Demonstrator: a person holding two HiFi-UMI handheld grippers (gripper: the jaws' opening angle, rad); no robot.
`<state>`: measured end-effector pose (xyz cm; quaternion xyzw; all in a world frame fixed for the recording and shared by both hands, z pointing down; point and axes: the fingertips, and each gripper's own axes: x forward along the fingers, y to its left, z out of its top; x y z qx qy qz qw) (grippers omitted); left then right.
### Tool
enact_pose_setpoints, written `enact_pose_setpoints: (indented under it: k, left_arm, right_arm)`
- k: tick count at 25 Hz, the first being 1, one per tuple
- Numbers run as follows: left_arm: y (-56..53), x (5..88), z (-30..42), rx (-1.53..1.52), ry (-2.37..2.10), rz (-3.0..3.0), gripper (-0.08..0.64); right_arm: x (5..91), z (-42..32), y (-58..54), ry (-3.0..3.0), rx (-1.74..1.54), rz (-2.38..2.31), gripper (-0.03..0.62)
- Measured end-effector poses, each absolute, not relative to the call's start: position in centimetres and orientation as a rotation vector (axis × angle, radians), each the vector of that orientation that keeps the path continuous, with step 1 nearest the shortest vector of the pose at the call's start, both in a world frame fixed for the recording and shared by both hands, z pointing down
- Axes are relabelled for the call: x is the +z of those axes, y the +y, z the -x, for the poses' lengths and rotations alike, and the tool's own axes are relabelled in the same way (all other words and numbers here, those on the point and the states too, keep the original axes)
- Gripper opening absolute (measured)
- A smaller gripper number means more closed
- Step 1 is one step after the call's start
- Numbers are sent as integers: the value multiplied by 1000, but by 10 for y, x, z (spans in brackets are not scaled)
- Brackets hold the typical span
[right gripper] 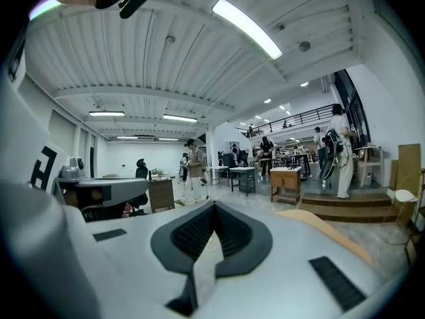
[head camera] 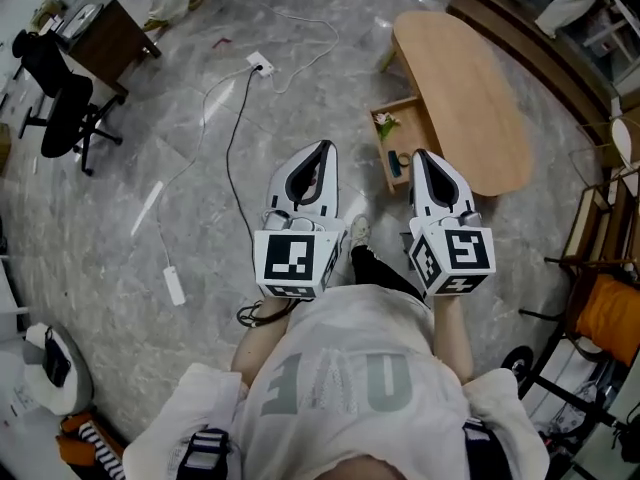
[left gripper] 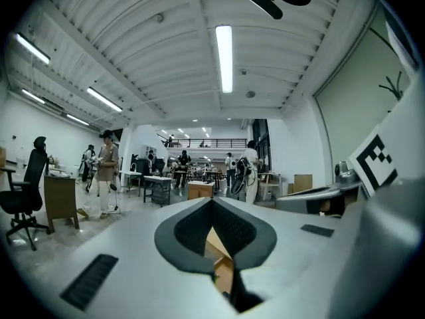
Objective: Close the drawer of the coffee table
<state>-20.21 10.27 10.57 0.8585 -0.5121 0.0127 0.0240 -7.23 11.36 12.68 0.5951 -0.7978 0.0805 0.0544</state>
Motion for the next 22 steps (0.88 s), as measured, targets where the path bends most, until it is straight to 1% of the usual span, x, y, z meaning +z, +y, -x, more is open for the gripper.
enact_pose_setpoints:
  k: [6, 11, 17, 22]
  left_arm:
    - [-5, 90, 178, -72, -1579, -2579, 8]
    - [-69, 94, 151, -47, -1555, -2545, 8]
    - [-108, 88, 143, -27, -1495, -2596, 8]
    - [-137, 87, 142, -44, -1429, -2628, 8]
  right_arm:
    - [104, 44, 6, -2449, 219, -1776, 6]
    - [105, 15, -51, -2439, 245, -1791, 6]
    - [117, 20, -81, -2406, 326, -1788, 6]
    - [114, 15, -98, -2354, 353, -1905, 6]
